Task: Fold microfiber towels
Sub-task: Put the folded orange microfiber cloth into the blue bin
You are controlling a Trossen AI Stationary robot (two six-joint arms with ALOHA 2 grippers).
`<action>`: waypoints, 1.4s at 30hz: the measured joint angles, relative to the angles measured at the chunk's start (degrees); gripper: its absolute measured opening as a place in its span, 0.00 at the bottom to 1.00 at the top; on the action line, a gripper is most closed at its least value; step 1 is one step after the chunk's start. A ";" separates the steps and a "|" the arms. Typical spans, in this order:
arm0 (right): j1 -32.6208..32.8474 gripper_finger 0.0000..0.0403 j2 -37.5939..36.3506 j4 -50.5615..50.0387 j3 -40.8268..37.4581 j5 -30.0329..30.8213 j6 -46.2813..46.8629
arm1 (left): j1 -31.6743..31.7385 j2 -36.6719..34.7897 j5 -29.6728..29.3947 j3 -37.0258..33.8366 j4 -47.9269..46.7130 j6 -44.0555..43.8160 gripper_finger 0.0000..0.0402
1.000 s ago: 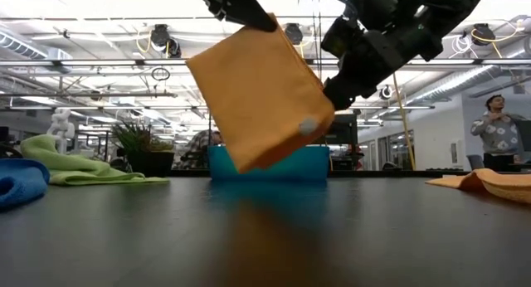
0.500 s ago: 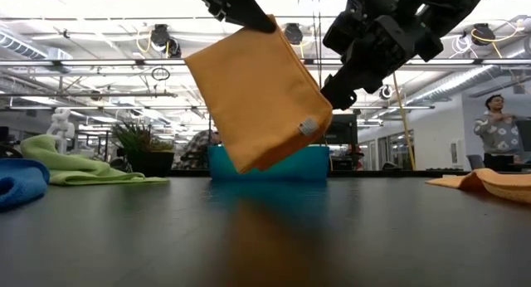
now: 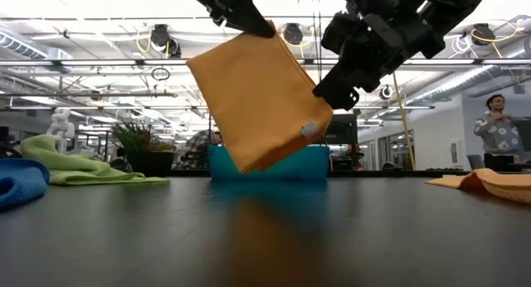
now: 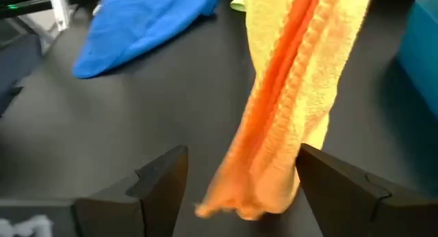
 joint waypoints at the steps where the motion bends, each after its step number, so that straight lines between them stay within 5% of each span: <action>1: 0.00 0.65 0.00 0.00 0.00 0.65 0.01 | -0.03 0.00 0.00 0.00 0.07 -0.01 0.00; 8: 0.02 0.59 0.00 -1.44 -0.02 6.23 -0.59 | -0.04 0.00 0.00 0.02 0.55 -0.07 0.00; 21: -0.13 0.02 -1.02 -4.45 -0.04 6.33 -5.84 | 0.09 -0.11 -2.27 0.02 1.29 -0.09 0.00; 33: -8.10 0.01 -14.97 -4.04 0.02 14.44 -14.53 | 8.64 -0.20 -7.44 0.06 -0.78 -0.01 0.00; 42: -21.28 0.00 -10.63 -3.64 3.56 10.81 -19.95 | 20.01 1.51 -1.86 -1.65 6.21 -0.34 0.00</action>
